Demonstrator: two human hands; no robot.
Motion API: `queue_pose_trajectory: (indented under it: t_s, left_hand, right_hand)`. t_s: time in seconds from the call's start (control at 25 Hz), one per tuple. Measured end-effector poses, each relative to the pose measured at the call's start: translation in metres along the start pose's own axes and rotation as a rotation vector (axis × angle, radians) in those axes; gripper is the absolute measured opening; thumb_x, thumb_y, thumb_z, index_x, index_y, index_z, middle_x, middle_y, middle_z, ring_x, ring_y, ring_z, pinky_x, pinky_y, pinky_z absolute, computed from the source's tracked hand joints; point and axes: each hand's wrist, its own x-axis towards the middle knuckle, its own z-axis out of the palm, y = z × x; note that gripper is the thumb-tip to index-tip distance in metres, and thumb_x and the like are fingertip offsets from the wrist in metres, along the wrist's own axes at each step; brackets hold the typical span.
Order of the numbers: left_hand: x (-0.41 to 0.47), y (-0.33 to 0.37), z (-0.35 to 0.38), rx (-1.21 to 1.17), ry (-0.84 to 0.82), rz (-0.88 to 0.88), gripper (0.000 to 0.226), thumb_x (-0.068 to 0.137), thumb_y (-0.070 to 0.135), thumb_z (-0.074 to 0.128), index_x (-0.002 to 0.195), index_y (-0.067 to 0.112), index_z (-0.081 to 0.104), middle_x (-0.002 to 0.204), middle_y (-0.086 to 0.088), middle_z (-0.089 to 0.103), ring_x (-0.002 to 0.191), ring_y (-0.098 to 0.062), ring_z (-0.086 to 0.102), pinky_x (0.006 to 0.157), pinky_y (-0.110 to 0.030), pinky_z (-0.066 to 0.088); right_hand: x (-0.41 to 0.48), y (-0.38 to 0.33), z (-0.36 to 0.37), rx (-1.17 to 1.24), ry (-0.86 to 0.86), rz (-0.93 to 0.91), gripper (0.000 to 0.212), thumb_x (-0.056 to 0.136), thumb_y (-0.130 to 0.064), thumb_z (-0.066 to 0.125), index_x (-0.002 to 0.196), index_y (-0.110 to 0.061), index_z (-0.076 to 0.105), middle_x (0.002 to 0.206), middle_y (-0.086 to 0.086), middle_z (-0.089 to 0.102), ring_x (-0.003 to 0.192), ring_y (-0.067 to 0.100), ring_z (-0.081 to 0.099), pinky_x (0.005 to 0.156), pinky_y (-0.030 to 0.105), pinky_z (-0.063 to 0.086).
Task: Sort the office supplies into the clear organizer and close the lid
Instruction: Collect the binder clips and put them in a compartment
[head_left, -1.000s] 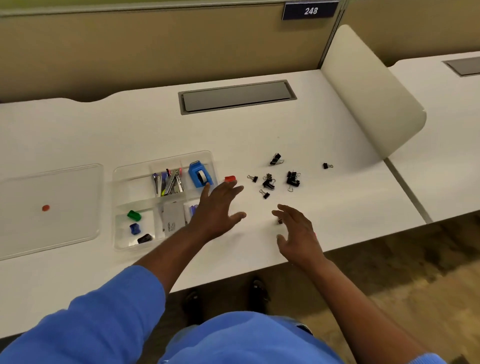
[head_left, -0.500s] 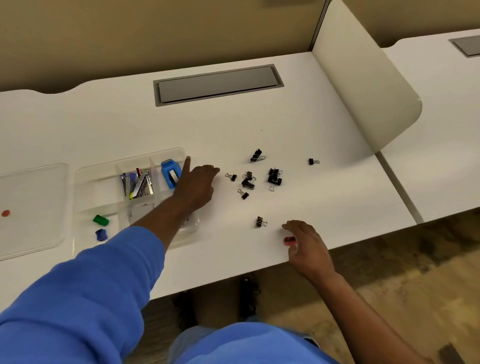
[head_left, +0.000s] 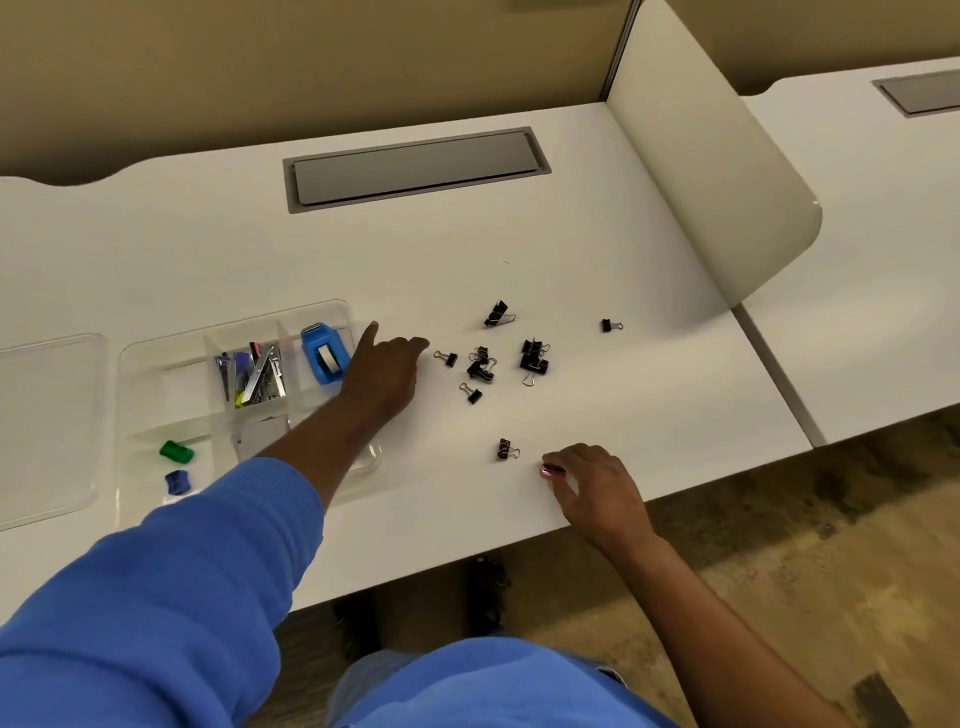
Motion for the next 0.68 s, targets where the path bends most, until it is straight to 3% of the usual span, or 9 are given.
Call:
queue_pose_trajectory:
  t_s: [0.16,0.32,0.4,0.52,0.68]
  left_hand:
    - [-0.016,0.015,-0.014,-0.2,0.066,0.022,0.042,0.097,0.018,0.057,0.139,0.02,0.055,0.114,-0.006,0.071,0.108,-0.021,0.065,0.124,-0.037,0.006]
    - [-0.048,0.016,-0.032,-0.374,0.119,-0.006,0.043,0.094,0.024,0.064,0.137,0.025,0.057,0.116,0.002,0.072,0.11,-0.015,0.063,0.123,-0.033,0.007]
    - [-0.068,0.005,-0.037,-0.437,0.143,-0.056,0.044,0.092,0.026,0.067,0.135,0.028,0.057,0.115,0.004,0.072,0.115,-0.018,0.061,0.122,-0.035,0.012]
    - [-0.101,-0.022,-0.041,-0.49,0.134,-0.202,0.047,0.091,0.031,0.069,0.136,0.034,0.056,0.127,0.004,0.068,0.14,-0.029,0.039,0.115,-0.046,0.03]
    - [-0.146,-0.072,-0.043,-0.481,0.179,-0.274,0.046,0.091,0.037,0.069,0.134,0.037,0.056,0.128,0.006,0.067,0.138,-0.026,0.041,0.113,-0.041,0.031]
  right_hand:
    - [0.011,-0.023,-0.001,0.121,0.062,-0.014,0.031,0.095,-0.015,0.065,0.124,-0.022,0.07,0.105,-0.009,0.064,0.096,0.014,0.061,0.085,0.031,0.051]
    - [0.032,-0.067,-0.003,0.193,0.076,-0.076,0.026,0.095,-0.025,0.067,0.121,-0.028,0.069,0.106,-0.016,0.058,0.09,0.01,0.061,0.077,0.027,0.051]
    - [0.042,-0.095,0.001,0.206,0.085,-0.118,0.024,0.095,-0.028,0.066,0.119,-0.03,0.068,0.107,-0.018,0.059,0.089,0.009,0.061,0.076,0.024,0.05]
    - [0.054,-0.142,0.014,0.189,0.105,-0.203,0.025,0.094,-0.028,0.066,0.119,-0.029,0.067,0.105,-0.017,0.062,0.09,0.009,0.061,0.082,0.023,0.046]
    - [0.065,-0.204,0.04,0.186,0.067,-0.329,0.024,0.095,-0.029,0.065,0.119,-0.025,0.067,0.103,-0.011,0.065,0.092,0.011,0.063,0.084,0.028,0.047]
